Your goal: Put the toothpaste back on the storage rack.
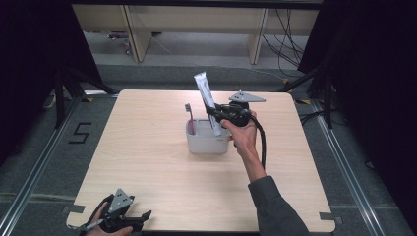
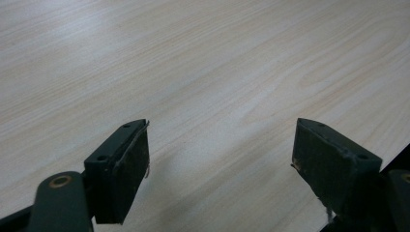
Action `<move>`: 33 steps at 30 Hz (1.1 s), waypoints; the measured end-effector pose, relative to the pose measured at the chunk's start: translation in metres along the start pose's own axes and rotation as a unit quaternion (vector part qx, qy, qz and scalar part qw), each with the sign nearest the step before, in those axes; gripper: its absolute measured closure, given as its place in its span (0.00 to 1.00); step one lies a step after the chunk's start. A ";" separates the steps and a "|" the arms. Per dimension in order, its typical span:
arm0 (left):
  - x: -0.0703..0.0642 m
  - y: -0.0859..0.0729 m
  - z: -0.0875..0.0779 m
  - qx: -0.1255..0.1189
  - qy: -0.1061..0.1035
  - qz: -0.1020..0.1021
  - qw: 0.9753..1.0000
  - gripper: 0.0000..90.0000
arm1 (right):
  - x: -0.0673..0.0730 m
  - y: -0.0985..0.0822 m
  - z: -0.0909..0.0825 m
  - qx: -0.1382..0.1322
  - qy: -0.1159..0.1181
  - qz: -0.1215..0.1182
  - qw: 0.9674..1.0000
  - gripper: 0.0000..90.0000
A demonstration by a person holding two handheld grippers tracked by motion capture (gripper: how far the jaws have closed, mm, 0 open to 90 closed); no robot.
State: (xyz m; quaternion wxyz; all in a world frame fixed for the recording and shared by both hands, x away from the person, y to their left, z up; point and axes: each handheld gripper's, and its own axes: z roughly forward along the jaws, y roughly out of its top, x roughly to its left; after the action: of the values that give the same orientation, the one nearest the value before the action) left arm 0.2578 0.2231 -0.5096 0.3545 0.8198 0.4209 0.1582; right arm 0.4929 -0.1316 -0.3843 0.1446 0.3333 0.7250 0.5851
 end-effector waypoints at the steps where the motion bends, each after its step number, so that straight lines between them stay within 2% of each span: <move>1: 0.000 0.000 0.000 0.001 0.001 0.000 1.000 0.22 | 0.000 0.000 0.001 0.008 -0.001 0.007 1.000 0.81; 3: 0.000 0.001 0.000 0.002 0.000 0.001 1.000 0.22 | -0.002 -0.002 0.003 0.003 -0.005 0.004 1.000 0.81; 6: 0.000 0.000 0.000 0.001 -0.001 0.001 1.000 0.22 | -0.004 -0.003 0.006 0.005 -0.010 0.014 1.000 0.81; 12: -0.001 0.000 0.001 -0.002 0.000 -0.001 1.000 0.22 | -0.005 -0.005 0.011 -0.004 -0.017 0.009 1.000 0.81; 15: 0.000 0.000 0.000 0.005 -0.001 0.001 1.000 0.22 | -0.004 -0.007 0.013 0.001 -0.021 0.025 0.999 0.81; 20: 0.000 0.000 0.001 0.006 -0.004 0.001 1.000 0.22 | -0.005 -0.009 0.017 -0.006 -0.027 0.016 0.999 0.81; 24: -0.001 0.000 0.001 0.005 -0.003 0.001 1.000 0.22 | -0.004 -0.011 0.021 0.000 -0.026 0.028 0.999 0.81; 25: -0.001 0.000 0.001 0.005 -0.003 0.000 1.000 0.22 | -0.005 -0.012 0.022 -0.002 -0.030 0.020 0.999 0.81; 26: -0.001 0.000 0.001 0.005 -0.003 0.001 1.000 0.22 | -0.003 -0.013 0.023 0.003 -0.029 0.031 0.999 0.81; 27: -0.001 0.000 0.001 0.004 -0.002 0.001 1.000 0.22 | -0.004 -0.014 0.025 0.002 -0.030 0.011 0.999 0.81; 28: -0.001 0.000 0.001 0.005 -0.004 0.001 1.000 0.22 | -0.003 -0.015 0.024 0.002 -0.034 0.024 0.999 0.81; 30: -0.001 0.000 0.001 0.003 -0.004 0.000 1.000 0.22 | -0.004 -0.017 0.026 0.000 -0.035 0.019 0.999 0.81; 31: -0.002 0.000 0.001 0.004 -0.003 0.000 1.000 0.22 | -0.003 -0.018 0.026 0.005 -0.035 0.029 0.999 0.80; 33: -0.001 -0.001 0.002 0.004 0.000 0.002 1.000 0.22 | -0.005 -0.021 0.028 0.005 -0.039 0.019 0.999 0.80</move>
State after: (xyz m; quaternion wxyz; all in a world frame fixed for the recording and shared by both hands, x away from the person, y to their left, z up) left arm 0.2579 0.2218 -0.5111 0.3506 0.8221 0.4201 0.1572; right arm 0.5068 -0.1152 -0.4126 0.1603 0.3705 0.7155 0.5702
